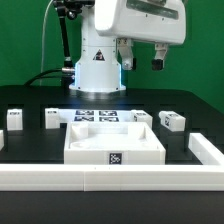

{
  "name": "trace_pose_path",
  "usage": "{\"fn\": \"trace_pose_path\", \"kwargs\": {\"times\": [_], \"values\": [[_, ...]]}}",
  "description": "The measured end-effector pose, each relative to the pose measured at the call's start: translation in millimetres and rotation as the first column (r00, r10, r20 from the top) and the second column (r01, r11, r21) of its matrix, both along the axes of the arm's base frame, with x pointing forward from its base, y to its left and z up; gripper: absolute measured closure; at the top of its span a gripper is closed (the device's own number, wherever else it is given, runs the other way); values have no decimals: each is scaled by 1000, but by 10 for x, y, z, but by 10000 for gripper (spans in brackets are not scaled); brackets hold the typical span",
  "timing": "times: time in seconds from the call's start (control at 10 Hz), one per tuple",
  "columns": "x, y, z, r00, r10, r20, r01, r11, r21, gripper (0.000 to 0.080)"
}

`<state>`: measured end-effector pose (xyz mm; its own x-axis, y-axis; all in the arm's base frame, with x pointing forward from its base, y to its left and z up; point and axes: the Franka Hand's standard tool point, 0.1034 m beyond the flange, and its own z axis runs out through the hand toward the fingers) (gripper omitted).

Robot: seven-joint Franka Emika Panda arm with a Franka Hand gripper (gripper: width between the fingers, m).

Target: Assemble one leg

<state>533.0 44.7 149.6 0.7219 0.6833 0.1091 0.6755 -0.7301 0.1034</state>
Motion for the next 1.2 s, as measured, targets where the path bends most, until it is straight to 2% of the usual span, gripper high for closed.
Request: {"fn": "trace_pose_path", "kwargs": {"times": [0.7, 0.9, 1.2], "values": [[-8, 3, -15, 1000, 12, -3, -12, 1000, -3, 150], [-128, 13, -137, 979, 198, -40, -199, 979, -39, 150], [-351, -79, -395, 902, 405, -148, -414, 910, -31, 150]]}}
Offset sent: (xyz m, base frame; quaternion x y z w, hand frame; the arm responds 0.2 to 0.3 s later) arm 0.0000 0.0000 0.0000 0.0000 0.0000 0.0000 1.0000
